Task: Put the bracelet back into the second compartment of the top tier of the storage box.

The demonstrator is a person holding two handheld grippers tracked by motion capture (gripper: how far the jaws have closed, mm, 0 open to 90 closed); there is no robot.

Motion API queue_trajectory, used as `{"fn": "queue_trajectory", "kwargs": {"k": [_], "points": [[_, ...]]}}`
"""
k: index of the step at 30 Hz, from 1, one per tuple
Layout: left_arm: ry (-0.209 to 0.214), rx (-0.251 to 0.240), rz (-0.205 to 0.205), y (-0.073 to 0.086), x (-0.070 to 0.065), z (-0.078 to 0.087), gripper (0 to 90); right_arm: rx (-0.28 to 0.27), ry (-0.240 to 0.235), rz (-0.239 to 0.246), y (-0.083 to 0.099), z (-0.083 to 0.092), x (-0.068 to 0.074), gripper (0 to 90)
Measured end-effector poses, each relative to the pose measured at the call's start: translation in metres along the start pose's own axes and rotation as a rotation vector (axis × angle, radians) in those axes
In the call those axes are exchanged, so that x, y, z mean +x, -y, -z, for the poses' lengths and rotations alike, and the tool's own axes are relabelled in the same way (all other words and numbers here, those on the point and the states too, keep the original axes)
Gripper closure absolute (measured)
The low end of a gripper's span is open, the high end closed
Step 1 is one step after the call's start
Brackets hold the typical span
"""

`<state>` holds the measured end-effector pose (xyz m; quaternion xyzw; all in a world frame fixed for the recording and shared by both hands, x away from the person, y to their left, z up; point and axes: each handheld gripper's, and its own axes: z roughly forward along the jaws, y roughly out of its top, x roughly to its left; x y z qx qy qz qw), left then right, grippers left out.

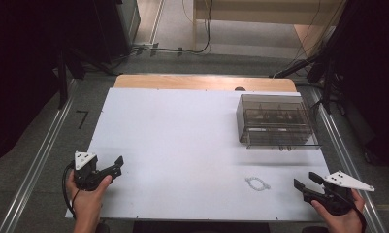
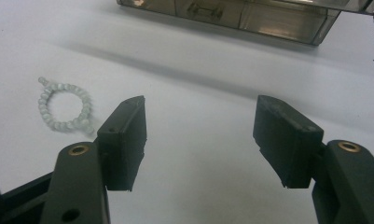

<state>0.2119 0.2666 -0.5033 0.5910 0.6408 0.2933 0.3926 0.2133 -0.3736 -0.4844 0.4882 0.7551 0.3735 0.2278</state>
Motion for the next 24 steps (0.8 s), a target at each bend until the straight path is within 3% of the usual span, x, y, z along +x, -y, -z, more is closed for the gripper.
{"fn": "queue_trajectory", "kwargs": {"k": [24], "points": [[0.010,0.006,0.000,0.001,-0.001,-0.001,8.7,0.013,-0.037,0.056,-0.011,-0.011,0.012,33.1]]}}
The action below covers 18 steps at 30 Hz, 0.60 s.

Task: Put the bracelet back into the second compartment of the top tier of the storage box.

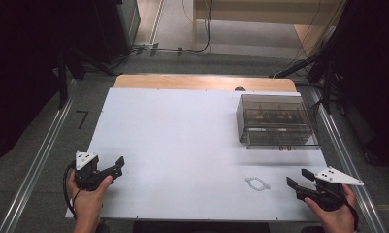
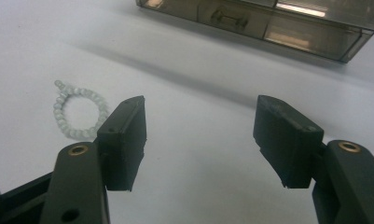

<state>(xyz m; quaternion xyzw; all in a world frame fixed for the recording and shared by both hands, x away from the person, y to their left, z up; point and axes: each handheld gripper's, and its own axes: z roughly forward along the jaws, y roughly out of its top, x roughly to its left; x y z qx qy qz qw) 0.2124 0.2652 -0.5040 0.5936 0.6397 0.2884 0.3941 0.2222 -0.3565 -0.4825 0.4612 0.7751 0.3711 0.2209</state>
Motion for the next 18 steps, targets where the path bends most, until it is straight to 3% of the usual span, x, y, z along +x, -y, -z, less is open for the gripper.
{"fn": "queue_trajectory", "kwargs": {"k": [18], "points": [[0.004,0.006,-0.004,0.000,0.000,0.000,8.7,0.026,-0.046,0.048,-0.007,-0.011,0.013,35.0]]}}
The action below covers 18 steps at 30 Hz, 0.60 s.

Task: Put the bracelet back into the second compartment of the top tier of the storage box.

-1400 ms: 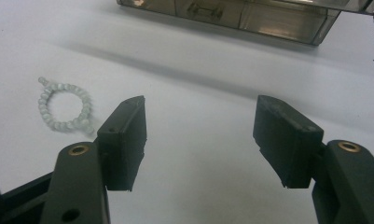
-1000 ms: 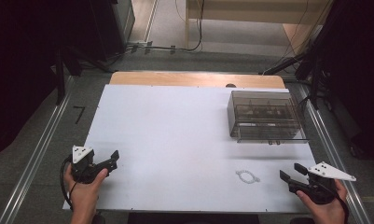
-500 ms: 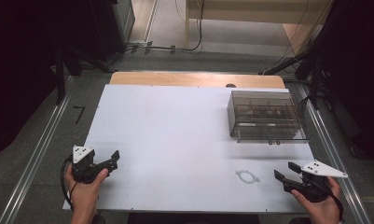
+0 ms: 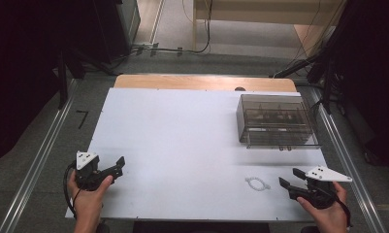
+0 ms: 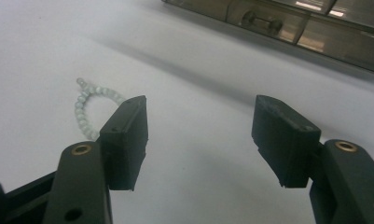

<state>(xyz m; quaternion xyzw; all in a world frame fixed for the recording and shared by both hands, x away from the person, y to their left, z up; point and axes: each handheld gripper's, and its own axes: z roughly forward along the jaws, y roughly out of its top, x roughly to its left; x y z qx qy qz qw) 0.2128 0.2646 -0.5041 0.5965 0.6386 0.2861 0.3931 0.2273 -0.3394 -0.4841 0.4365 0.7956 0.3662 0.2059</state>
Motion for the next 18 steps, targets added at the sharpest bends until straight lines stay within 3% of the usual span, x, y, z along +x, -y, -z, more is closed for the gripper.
{"fn": "queue_trajectory", "kwargs": {"k": [18], "points": [[0.004,0.003,0.003,0.000,0.000,0.000,8.7,0.026,-0.037,0.036,-0.006,-0.011,0.010,37.6]]}}
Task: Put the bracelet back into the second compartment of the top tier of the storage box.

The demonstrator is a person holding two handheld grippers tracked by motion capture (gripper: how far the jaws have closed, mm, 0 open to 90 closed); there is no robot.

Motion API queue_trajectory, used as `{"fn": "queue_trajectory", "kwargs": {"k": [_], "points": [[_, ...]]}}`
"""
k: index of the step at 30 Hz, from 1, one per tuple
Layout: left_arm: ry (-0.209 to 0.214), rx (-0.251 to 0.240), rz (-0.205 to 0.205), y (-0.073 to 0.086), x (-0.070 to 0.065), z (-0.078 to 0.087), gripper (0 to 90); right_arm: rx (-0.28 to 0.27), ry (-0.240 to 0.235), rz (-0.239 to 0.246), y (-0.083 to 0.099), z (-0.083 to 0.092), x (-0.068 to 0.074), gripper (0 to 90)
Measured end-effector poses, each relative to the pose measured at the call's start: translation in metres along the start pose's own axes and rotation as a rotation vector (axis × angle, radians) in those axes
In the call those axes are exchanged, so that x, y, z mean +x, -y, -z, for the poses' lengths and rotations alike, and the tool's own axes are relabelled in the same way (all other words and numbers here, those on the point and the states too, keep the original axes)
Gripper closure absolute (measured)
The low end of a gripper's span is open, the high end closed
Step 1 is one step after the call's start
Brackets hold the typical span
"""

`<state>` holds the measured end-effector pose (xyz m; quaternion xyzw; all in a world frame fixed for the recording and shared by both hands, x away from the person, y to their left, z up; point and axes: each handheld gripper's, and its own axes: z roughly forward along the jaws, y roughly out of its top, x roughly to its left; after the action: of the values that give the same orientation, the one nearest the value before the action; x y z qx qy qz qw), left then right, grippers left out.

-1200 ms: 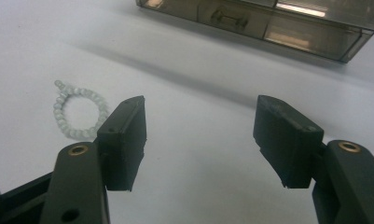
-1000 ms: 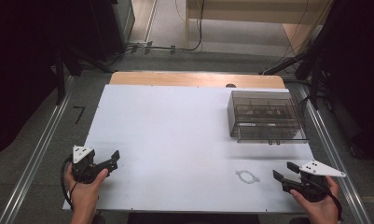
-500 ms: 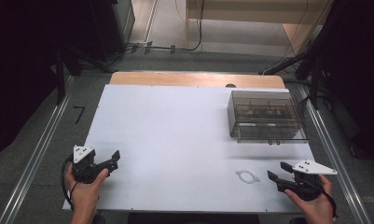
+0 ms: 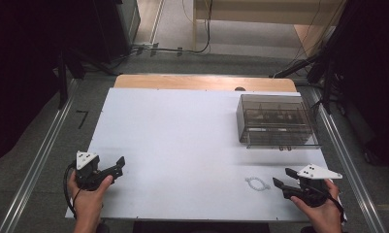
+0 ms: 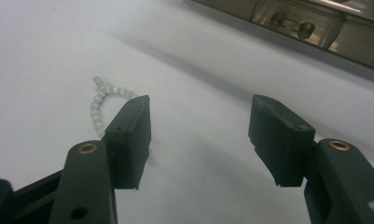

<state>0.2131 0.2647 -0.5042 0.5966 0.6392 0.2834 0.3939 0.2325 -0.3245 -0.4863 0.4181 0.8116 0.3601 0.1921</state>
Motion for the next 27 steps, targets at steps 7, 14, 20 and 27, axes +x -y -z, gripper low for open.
{"fn": "queue_trajectory", "kwargs": {"k": [7,14,20,27], "points": [[0.003,0.003,0.001,0.000,0.000,0.000,8.7,0.013,-0.024,0.031,-0.004,-0.006,0.006,39.6],[0.005,0.005,0.001,0.000,0.000,-0.001,8.6,0.020,-0.032,0.048,-0.009,-0.011,0.011,39.4],[0.010,0.003,0.005,0.000,0.000,-0.001,8.7,0.022,-0.036,0.057,-0.012,-0.016,0.015,39.1],[0.012,0.004,0.008,0.000,0.000,-0.001,8.7,0.020,-0.042,0.061,-0.014,-0.018,0.018,39.1]]}}
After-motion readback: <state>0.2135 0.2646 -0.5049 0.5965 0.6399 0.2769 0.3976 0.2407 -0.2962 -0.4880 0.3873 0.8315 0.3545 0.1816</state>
